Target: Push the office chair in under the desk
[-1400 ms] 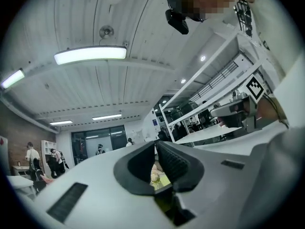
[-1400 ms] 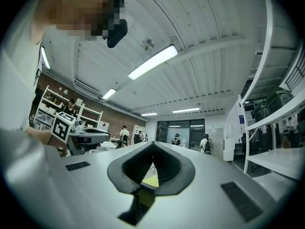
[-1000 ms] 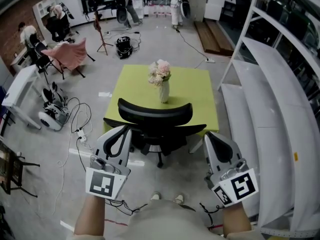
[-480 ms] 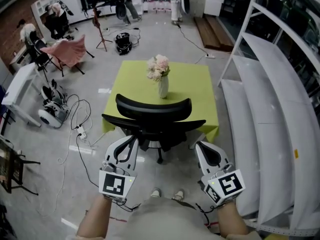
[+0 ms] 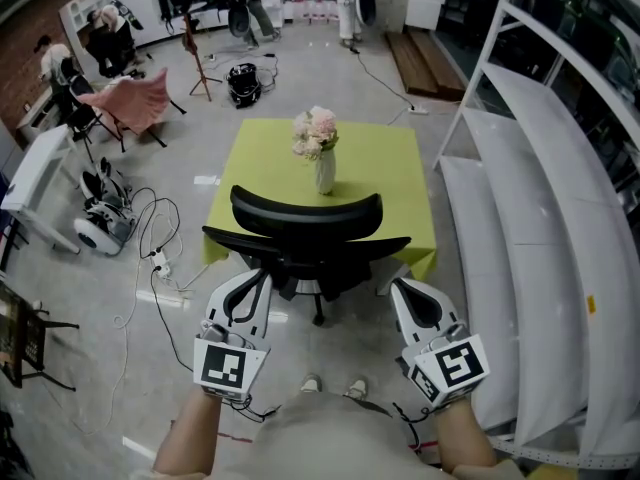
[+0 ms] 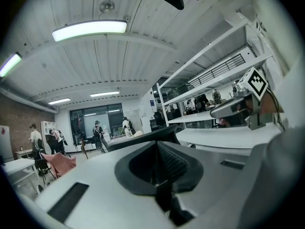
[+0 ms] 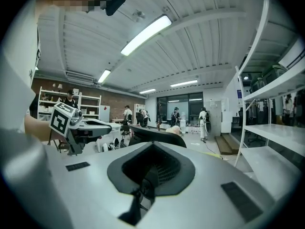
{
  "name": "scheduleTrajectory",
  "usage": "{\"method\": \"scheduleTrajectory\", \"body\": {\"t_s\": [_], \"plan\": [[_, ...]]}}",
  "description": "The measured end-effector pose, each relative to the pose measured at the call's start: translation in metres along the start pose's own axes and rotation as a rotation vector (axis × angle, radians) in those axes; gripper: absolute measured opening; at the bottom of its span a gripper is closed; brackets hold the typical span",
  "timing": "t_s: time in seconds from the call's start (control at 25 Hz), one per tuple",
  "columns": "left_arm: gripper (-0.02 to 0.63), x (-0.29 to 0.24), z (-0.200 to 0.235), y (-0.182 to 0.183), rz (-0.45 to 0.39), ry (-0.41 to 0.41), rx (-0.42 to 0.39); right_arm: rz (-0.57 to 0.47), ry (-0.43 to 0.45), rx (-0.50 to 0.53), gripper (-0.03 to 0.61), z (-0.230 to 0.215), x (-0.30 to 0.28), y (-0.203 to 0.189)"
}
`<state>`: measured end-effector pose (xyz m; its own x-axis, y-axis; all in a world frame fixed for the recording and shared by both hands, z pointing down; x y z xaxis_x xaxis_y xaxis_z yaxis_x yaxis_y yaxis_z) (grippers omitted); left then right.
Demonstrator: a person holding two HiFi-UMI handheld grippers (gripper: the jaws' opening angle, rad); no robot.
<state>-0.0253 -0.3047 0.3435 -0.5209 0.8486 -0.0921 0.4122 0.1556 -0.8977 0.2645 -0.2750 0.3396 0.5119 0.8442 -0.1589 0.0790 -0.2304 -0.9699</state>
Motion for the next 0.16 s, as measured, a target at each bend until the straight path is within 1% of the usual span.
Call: {"method": "scheduleTrajectory", "body": {"t_s": [0.16], "plan": [[0.015,0.0016,-0.0005,0.001,0.0,-0.005,0.008,0.006,0.002,0.005,0.006,0.0022,-0.0004,0.0004]]}}
Point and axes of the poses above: the fingertips, and each gripper's own axes: x backward along the fingers, z to its left, y out of its top, the point moved 10 cm from there along x, backward along the fingers, and after that the axes turned 13 degrees about -x, right-handed, at the moved point
